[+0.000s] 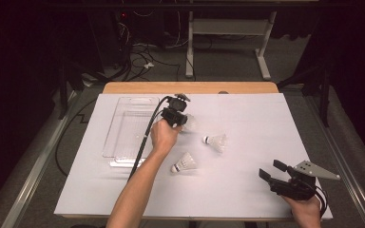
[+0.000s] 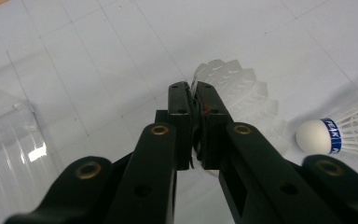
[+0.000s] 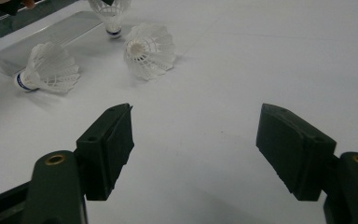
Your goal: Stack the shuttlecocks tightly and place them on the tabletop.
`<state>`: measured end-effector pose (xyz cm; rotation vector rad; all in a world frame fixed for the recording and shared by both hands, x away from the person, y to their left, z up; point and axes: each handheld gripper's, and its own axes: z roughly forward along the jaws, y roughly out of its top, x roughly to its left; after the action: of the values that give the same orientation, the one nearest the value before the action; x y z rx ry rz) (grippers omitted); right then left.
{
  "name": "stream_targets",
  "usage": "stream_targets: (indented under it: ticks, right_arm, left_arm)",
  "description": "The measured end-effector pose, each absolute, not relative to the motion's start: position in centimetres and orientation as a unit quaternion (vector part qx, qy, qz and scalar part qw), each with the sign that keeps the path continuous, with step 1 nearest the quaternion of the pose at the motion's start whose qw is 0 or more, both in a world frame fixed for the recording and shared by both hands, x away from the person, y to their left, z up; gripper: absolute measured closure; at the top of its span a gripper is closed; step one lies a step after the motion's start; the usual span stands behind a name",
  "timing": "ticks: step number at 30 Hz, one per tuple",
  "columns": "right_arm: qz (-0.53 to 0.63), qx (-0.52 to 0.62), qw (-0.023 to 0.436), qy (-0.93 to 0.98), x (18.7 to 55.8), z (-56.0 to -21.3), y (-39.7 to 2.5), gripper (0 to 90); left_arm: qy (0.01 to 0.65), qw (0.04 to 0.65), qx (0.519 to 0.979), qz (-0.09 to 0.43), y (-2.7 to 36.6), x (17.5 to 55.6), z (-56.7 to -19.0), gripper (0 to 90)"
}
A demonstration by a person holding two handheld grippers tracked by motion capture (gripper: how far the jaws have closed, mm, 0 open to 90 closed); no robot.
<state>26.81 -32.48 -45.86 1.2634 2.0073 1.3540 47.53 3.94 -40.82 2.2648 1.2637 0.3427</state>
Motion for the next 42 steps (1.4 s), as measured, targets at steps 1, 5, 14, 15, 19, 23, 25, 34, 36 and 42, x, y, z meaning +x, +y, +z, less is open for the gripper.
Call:
stream_targets:
  ticks: [1,5,14,15,19,23,25,34,36,42]
  right_arm:
    - [0.486,0.453,0.204,0.719,26.8,-45.9,-32.5,27.4]
    - [0.486,0.451,0.203,0.72,26.8,-45.9,-32.5,27.5]
    - [0.486,0.452,0.203,0.72,26.8,-45.9,-32.6,27.5]
    - [0.487,0.451,0.204,0.72,26.8,-45.9,-32.6,27.5]
    - [0.487,0.452,0.202,0.719,26.8,-45.9,-32.6,27.5]
    - [0.486,0.45,0.201,0.721,26.9,-45.9,-32.6,27.5]
    - [0.486,0.45,0.202,0.721,26.9,-45.9,-32.6,27.5]
    - [0.487,0.451,0.201,0.721,26.9,-45.9,-32.6,27.5]
    - [0.486,0.451,0.201,0.721,26.9,-45.9,-32.6,27.5]
    - [0.487,0.45,0.2,0.721,27.0,-45.9,-32.6,27.5]
  left_arm:
    - [0.466,0.258,0.837,0.127,3.8,47.6,-40.8,86.2]
    - [0.465,0.255,0.838,0.129,3.3,47.8,-40.9,86.2]
    - [0.463,0.264,0.836,0.13,1.8,48.5,-41.6,84.9]
    - [0.462,0.264,0.837,0.129,1.7,48.6,-41.6,84.9]
    - [0.465,0.268,0.835,0.123,1.5,48.8,-41.9,84.8]
    - [0.465,0.274,0.834,0.115,1.4,49.0,-42.1,82.9]
    - [0.465,0.274,0.834,0.113,1.2,49.1,-42.2,82.4]
    - [0.457,0.253,0.845,0.116,-0.1,49.5,-42.7,75.3]
    - [0.458,0.251,0.845,0.115,-0.3,49.5,-42.8,72.2]
    - [0.459,0.255,0.844,0.109,-0.3,49.7,-43.0,65.2]
